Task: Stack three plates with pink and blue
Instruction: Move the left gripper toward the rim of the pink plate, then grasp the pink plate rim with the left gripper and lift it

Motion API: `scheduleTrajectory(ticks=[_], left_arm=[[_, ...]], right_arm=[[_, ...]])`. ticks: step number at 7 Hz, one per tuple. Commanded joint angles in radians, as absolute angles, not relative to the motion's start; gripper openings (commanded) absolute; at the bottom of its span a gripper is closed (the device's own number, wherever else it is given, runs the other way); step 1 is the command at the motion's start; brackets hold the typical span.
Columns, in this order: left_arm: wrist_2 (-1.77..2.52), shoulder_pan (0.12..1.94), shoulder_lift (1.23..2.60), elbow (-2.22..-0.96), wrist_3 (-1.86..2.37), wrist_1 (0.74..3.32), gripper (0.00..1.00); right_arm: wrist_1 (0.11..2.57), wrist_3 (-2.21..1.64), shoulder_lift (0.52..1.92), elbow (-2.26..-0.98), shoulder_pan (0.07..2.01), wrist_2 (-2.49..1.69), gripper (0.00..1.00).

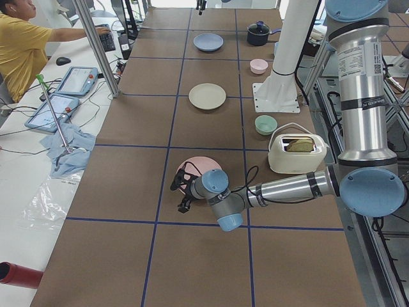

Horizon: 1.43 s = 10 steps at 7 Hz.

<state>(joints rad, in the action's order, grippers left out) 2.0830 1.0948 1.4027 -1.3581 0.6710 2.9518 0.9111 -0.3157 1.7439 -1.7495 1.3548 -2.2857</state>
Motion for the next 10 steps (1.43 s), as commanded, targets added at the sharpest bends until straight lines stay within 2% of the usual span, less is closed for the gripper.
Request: scheduleTrajectory(ticks=[1,2,3,4,5,10], left_arm=[[1.981,0.984,1.394,-1.347,0.773,2.97,1.0],[1.955,0.939,1.394,-1.347,0.794,2.97,0.98],[1.944,0.915,1.394,-1.347,0.793,2.971,0.88],[1.945,0.91,1.394,-1.348,0.792,2.973,0.49],[1.945,0.91,1.393,-1.348,0.792,2.993,0.02],[2.121,0.978,1.388,-1.475,0.784,2.944,0.0]], right_arm=[[0.908,-0.321,1.744,-1.747,1.353,-2.287,1.0],[0.907,-0.321,1.747,-1.749,1.353,-2.287,1.0],[0.907,-0.318,1.749,-1.747,1.353,-2.287,1.0],[0.907,-0.318,1.749,-1.747,1.351,-2.287,1.0],[0.907,-0.318,1.75,-1.747,1.351,-2.287,1.0],[0.876,-0.318,1.755,-1.747,1.353,-2.287,1.0]])
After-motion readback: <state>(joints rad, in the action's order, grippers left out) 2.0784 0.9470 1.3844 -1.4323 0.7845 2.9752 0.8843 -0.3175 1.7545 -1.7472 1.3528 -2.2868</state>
